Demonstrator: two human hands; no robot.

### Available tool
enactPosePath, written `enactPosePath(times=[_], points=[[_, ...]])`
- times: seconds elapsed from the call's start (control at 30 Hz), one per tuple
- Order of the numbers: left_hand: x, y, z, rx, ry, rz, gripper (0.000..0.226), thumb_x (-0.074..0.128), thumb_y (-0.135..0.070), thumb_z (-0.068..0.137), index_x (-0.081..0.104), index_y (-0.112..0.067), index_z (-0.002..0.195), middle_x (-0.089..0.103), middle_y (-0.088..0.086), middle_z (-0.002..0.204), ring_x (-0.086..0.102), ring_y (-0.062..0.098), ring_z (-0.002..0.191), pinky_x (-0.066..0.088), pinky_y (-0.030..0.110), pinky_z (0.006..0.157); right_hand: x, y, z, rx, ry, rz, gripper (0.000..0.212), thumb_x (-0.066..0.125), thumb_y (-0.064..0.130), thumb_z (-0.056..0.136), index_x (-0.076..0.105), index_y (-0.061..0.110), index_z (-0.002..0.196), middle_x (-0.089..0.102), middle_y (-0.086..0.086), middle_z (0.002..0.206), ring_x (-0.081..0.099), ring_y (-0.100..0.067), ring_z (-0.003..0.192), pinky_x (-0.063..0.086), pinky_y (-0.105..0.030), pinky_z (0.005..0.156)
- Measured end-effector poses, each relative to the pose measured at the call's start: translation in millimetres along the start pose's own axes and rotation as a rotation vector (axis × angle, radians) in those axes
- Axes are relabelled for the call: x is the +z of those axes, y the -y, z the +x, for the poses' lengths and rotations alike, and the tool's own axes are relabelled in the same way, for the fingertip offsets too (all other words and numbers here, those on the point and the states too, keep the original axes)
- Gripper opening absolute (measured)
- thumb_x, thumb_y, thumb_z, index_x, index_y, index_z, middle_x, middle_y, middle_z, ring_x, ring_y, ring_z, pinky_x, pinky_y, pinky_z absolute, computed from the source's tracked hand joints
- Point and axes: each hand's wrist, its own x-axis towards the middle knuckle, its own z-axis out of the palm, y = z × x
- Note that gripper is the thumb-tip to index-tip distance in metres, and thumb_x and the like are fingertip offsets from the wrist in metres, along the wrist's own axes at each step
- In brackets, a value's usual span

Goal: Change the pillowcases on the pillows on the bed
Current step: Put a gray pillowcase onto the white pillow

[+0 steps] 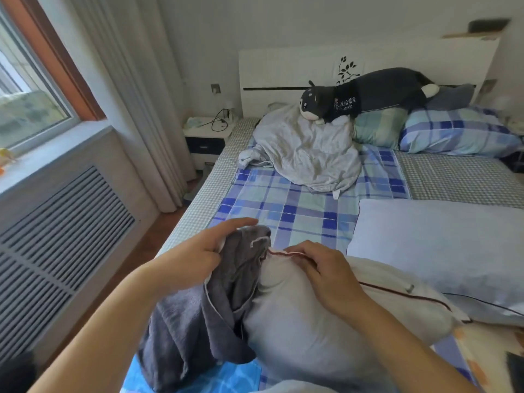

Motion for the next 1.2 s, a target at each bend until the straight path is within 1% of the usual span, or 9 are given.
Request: enactPosePath(times=[0.2, 0.33, 0.47, 0.57, 0.63, 0.73, 0.83, 1.0, 1.2], points=[[12, -3, -7, -0.012, 0.08, 0.14, 0.105, 0.024, 0.026, 0.073, 0.047, -0.049, 0.143, 0.052, -0.03, 0.142, 0.041, -0.006, 0.138, 0.037, 0.035, 0.118, -3, -3, -9, 0.127, -0.049, 0.101, 0.015, 0.055, 0.024, 0.101, 0.066, 0.028, 0.093, 0.068, 0.016, 0.086, 0.062, -0.006, 0.085, 0.049, -0.028, 0.08], [25, -2, -4, 0.097, 0.194, 0.512, 0.105, 0.03, 0.019, 0.084, 0.022, -0.063, 0.148, 0.021, -0.041, 0.152, 0.022, -0.008, 0.146, 0.026, 0.028, 0.122, 0, 2, -10, 0.138, -0.017, 0.133, 0.014, 0.059, 0.025, 0.099, 0.066, 0.032, 0.089, 0.069, 0.018, 0.086, 0.063, -0.005, 0.085, 0.049, -0.026, 0.081], [25, -20, -6, 0.218, 0.167, 0.83, 0.094, 0.042, 0.0, 0.098, 0.001, -0.07, 0.146, 0.023, -0.058, 0.122, 0.033, -0.021, 0.109, 0.027, -0.005, 0.088, 3, 1, -9, 0.169, -0.056, 0.113, 0.009, 0.062, 0.03, 0.096, 0.068, 0.033, 0.09, 0.07, 0.02, 0.086, 0.064, -0.002, 0.086, 0.05, -0.027, 0.081], [26, -26, -5, 0.305, -0.02, 0.886, 0.086, 0.05, -0.011, 0.099, 0.007, -0.074, 0.139, 0.051, -0.044, 0.102, 0.045, -0.009, 0.091, 0.038, 0.003, 0.075, 5, 3, -7, 0.175, -0.055, 0.103, 0.009, 0.064, 0.029, 0.095, 0.068, 0.034, 0.088, 0.07, 0.022, 0.086, 0.064, -0.001, 0.087, 0.05, -0.026, 0.081], [36, -18, -1, 0.287, -0.212, 0.595, 0.079, 0.062, -0.012, 0.094, 0.029, -0.079, 0.12, 0.067, -0.025, 0.107, 0.063, 0.001, 0.093, 0.048, 0.017, 0.082, 6, 5, -8, 0.187, -0.061, 0.118, 0.009, 0.064, 0.027, 0.095, 0.069, 0.031, 0.088, 0.07, 0.021, 0.086, 0.063, -0.001, 0.086, 0.049, -0.024, 0.081], [61, 9, 6, 0.239, -0.406, 0.028, 0.046, 0.074, 0.009, 0.08, 0.05, -0.029, 0.089, 0.065, -0.023, 0.075, 0.061, -0.004, 0.072, 0.047, 0.018, 0.072, 6, 7, -10, 0.225, -0.07, 0.187, 0.011, 0.064, 0.023, 0.095, 0.071, 0.028, 0.087, 0.07, 0.018, 0.084, 0.063, -0.001, 0.085, 0.047, -0.018, 0.077], [79, 25, 10, 0.17, -0.423, -0.079, 0.035, 0.075, 0.01, 0.079, 0.056, -0.02, 0.082, 0.066, -0.016, 0.078, 0.06, -0.002, 0.075, 0.047, 0.018, 0.076, 8, 11, -12, 0.253, -0.085, 0.233, 0.012, 0.066, 0.022, 0.094, 0.072, 0.025, 0.085, 0.07, 0.015, 0.081, 0.063, -0.001, 0.081, 0.044, -0.01, 0.07], [78, 23, 4, 0.392, -0.191, 0.24, 0.036, 0.07, -0.007, 0.087, 0.071, -0.032, 0.113, 0.057, -0.021, 0.126, 0.057, 0.007, 0.121, 0.044, 0.021, 0.103, 6, 17, -14, 0.275, -0.081, 0.273, 0.02, 0.068, 0.025, 0.094, 0.068, 0.031, 0.075, 0.067, 0.018, 0.07, 0.059, 0.003, 0.069, 0.043, -0.01, 0.066], [70, 14, 13, 0.629, -0.099, 0.535, 0.024, 0.055, -0.021, 0.094, 0.073, -0.022, 0.11, 0.045, -0.022, 0.114, 0.045, 0.001, 0.112, 0.035, 0.014, 0.098, 11, 26, -17, 0.362, -0.095, 0.4, 0.015, 0.071, 0.017, 0.089, 0.072, 0.019, 0.075, 0.07, 0.008, 0.07, 0.058, 0.003, 0.063, 0.046, -0.013, 0.063]])
